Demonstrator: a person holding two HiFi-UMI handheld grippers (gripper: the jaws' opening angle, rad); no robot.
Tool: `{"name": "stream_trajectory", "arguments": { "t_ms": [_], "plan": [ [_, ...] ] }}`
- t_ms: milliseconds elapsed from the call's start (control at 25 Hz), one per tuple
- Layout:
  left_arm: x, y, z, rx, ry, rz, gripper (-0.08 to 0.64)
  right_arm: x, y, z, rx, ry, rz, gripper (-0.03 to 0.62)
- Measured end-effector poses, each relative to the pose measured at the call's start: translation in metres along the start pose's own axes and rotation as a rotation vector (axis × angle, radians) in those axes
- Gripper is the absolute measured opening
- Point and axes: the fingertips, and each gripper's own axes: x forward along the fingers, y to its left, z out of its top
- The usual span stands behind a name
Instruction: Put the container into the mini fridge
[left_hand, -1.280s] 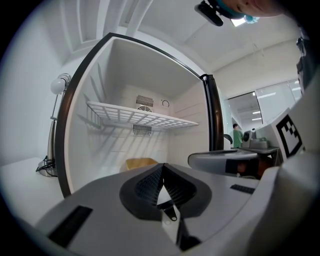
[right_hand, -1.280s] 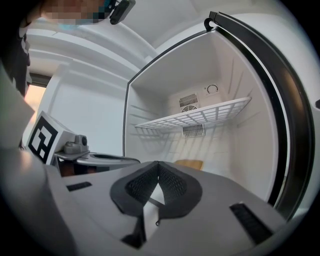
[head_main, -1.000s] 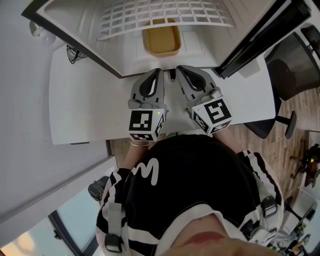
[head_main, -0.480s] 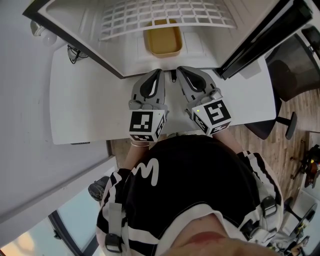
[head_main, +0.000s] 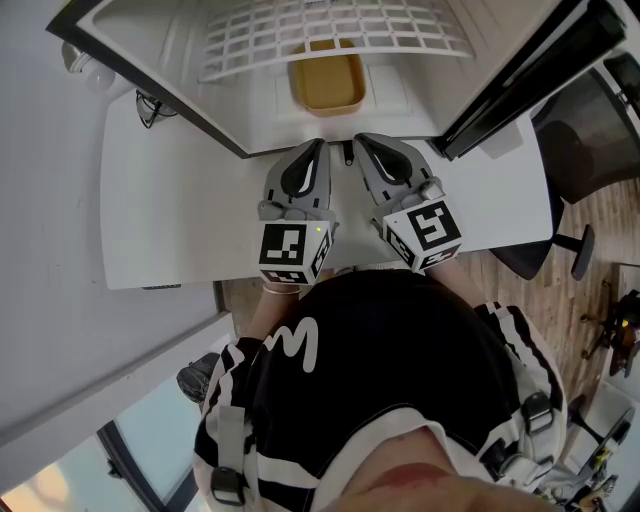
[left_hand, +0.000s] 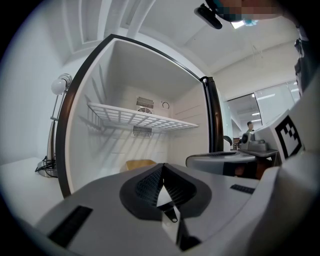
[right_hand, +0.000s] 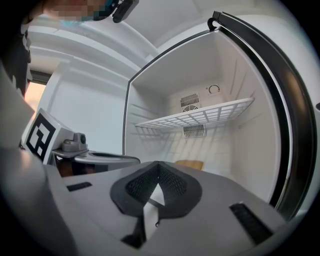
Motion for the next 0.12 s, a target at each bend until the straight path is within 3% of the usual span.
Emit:
{"name": "stream_trajectory", "arguments": {
  "t_ms": [120],
  "plan": [
    [-0.0007, 0.0004, 0.0006, 0.0, -0.002, 0.001, 0.009, -0.0001, 0.0001, 0.0006, -0.001, -0.002, -0.001, 0.009]
  ]
}}
